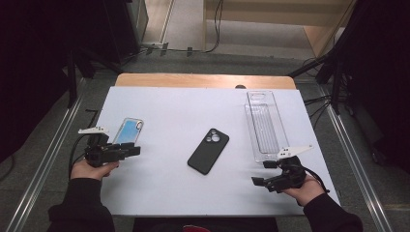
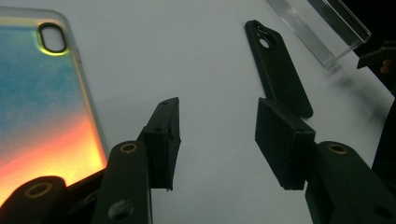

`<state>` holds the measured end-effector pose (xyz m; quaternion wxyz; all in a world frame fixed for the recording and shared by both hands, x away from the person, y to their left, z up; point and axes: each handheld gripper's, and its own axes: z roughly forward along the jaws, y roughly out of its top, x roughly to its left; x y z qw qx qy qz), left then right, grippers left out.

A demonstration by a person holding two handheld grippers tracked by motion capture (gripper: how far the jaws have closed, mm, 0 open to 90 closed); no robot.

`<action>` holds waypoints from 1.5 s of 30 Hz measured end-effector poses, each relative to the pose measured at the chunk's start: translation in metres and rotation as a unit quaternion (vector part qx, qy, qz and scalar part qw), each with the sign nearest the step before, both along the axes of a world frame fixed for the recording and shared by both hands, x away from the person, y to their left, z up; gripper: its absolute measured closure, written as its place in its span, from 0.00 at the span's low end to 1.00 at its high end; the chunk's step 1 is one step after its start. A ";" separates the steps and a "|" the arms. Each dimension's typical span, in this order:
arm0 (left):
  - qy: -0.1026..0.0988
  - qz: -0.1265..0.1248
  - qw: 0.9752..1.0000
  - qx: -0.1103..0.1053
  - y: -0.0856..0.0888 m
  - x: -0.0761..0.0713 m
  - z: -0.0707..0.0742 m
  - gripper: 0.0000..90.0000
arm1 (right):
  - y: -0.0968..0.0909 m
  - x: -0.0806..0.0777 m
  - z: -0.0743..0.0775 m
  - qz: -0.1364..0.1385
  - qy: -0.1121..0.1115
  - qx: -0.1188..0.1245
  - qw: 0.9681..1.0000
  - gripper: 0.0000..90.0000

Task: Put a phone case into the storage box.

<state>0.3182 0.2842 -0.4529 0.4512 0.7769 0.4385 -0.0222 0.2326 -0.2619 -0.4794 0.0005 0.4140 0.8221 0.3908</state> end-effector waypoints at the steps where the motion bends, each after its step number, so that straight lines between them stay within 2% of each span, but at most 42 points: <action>1: 0.000 -0.002 1.000 -0.008 -0.003 -0.005 0.000 0.56 | 0.000 0.000 0.000 -0.001 -0.001 0.000 1.000 0.15; 5: -0.002 -0.012 1.000 -0.027 -0.013 -0.014 0.000 0.52 | 0.000 0.000 0.000 -0.001 -0.001 0.000 1.000 0.15; 10: -0.002 -0.028 0.999 -0.021 -0.023 -0.022 0.001 0.50 | 0.000 0.000 -0.001 -0.002 0.000 -0.001 1.000 0.15; 15: 0.009 -0.048 0.998 -0.029 -0.032 -0.028 0.001 0.49 | 0.000 0.000 -0.001 -0.003 -0.001 -0.002 1.000 0.15; 16: 0.018 -0.057 0.998 -0.030 -0.035 -0.030 0.000 0.48 | 0.000 0.000 -0.001 -0.003 0.000 -0.003 1.000 0.15; 18: 0.022 -0.064 0.997 -0.027 -0.038 -0.032 -0.002 0.45 | 0.000 0.000 -0.001 -0.003 0.001 -0.003 1.000 0.15; 20: 0.029 -0.069 0.997 -0.015 -0.042 -0.034 -0.003 0.44 | 0.000 0.000 -0.001 -0.002 0.002 -0.003 1.000 0.15; 25: 0.037 -0.082 0.996 -0.011 -0.051 -0.038 -0.004 0.35 | 0.000 0.000 -0.002 0.000 0.003 -0.005 1.000 0.15; 28: 0.043 -0.096 0.994 -0.005 -0.057 -0.039 -0.007 0.34 | 0.000 0.000 -0.002 0.000 0.004 -0.004 1.000 0.15; 30: 0.049 -0.102 0.994 -0.009 -0.056 -0.038 -0.008 0.34 | 0.001 0.000 -0.002 0.001 0.003 -0.005 1.000 0.14; 34: 0.048 -0.097 0.994 -0.004 -0.054 -0.037 -0.007 0.34 | 0.000 0.000 -0.002 0.000 0.003 -0.006 1.000 0.15; 39: 0.020 -0.083 0.996 0.006 -0.055 -0.037 -0.003 0.34 | 0.001 0.000 -0.002 0.000 0.004 -0.006 1.000 0.15; 42: 0.016 -0.072 0.997 0.011 -0.054 -0.035 -0.002 0.34 | 0.001 0.000 -0.002 -0.001 0.005 -0.006 1.000 0.15; 45: 0.015 -0.039 0.999 0.027 -0.050 -0.026 0.001 0.34 | 0.001 0.000 -0.002 -0.001 0.005 -0.006 1.000 0.15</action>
